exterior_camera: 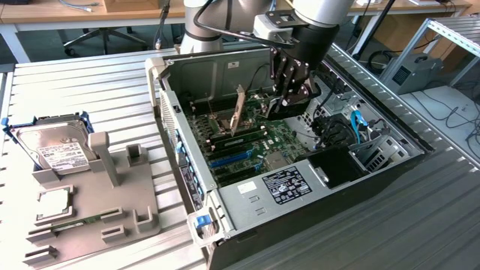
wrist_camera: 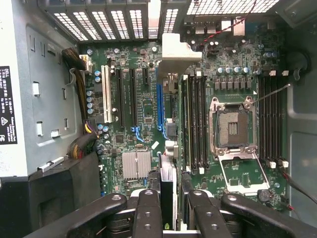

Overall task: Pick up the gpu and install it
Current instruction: 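Insert the gpu into the slot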

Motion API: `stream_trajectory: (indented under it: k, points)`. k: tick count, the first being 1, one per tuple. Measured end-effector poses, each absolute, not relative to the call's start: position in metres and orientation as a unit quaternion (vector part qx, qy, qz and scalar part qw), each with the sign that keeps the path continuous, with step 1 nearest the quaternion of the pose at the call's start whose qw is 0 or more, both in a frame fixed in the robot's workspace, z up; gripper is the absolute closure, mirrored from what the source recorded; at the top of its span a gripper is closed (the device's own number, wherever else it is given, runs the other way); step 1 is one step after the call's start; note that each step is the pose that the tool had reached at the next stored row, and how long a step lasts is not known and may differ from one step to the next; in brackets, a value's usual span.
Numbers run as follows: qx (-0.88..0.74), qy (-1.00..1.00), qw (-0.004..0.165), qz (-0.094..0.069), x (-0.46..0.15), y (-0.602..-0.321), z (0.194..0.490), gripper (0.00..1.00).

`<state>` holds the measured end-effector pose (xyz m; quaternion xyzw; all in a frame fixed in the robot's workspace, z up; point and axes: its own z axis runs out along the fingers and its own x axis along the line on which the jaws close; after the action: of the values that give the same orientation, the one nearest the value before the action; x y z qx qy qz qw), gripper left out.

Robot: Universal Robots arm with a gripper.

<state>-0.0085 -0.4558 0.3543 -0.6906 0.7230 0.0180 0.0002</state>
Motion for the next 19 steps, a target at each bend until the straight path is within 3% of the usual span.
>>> stream_trajectory:
  k: [19]
  points:
    - [-0.691,0.723,0.000,0.018,-0.0125,-0.4558,0.3490,0.74]
